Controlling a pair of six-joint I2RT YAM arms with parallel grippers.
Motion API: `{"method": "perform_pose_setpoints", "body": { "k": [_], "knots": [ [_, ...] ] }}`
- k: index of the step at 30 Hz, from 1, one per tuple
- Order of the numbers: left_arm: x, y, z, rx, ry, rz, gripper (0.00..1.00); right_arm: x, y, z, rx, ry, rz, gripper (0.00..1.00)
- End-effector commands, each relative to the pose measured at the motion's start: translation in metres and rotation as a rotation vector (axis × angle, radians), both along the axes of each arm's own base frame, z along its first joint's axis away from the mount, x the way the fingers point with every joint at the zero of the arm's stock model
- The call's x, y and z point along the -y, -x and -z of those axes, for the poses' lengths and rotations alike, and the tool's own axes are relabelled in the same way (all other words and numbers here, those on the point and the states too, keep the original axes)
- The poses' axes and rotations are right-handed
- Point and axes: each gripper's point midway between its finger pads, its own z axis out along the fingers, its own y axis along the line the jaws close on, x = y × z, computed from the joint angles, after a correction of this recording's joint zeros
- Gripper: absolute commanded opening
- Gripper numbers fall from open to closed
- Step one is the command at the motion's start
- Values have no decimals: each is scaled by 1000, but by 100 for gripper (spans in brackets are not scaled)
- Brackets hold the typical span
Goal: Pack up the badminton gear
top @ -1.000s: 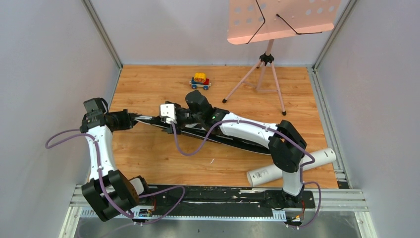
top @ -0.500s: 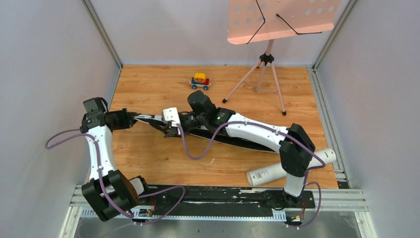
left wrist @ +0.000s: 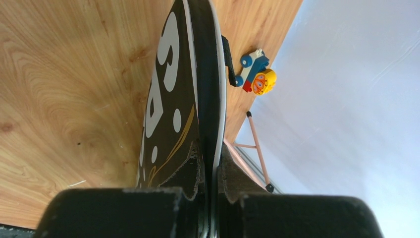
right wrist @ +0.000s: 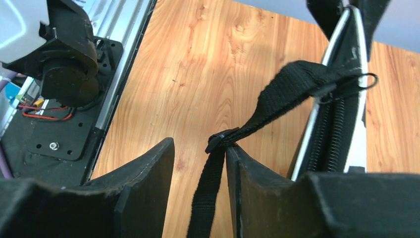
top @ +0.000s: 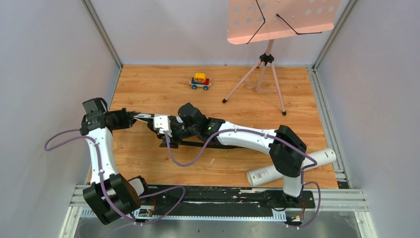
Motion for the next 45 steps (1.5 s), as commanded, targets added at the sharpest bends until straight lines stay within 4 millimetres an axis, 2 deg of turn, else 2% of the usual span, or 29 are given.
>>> {"method": "perform_pose_setpoints", "body": {
  "k": [1, 8, 11, 13, 17, 24, 26, 30, 34, 41, 43, 44, 45],
  "knots": [
    [5, -5, -17, 66, 65, -18, 0, 6, -5, -61, -50, -124, 86, 45],
    [7, -4, -18, 71, 69, -5, 0, 22, 15, -115, -268, -197, 57, 44],
    [8, -3, -19, 74, 72, -1, 0, 21, 11, -131, -372, -218, 99, 41],
    [9, -2, -20, 76, 73, 1, 0, 17, 0, -135, -398, -234, 154, 38],
    [11, 1, -23, 79, 72, 5, 0, 7, -35, -134, -422, -258, 306, 32],
    [14, 5, -25, 86, 75, 11, 0, -20, -59, -115, -431, -225, 345, 29],
    [15, 6, -25, 87, 76, 11, 0, -24, -61, -103, -448, -190, 353, 28],
    [15, 7, -25, 91, 73, 9, 0, -28, -65, -95, -456, -178, 365, 28],
    [15, 6, -26, 93, 72, 9, 0, -28, -63, -94, -459, -173, 355, 27],
    [15, 6, -28, 96, 73, 7, 0, -28, -61, -94, -453, -186, 345, 15],
    [15, 6, -28, 95, 74, 7, 0, -28, -60, -95, -455, -185, 338, 20],
    [15, 6, -28, 96, 76, 6, 0, -29, -60, -101, -446, -208, 331, 26],
    [16, 6, -28, 98, 79, 7, 0, -29, -61, -103, -444, -215, 329, 28]
  ]
}}
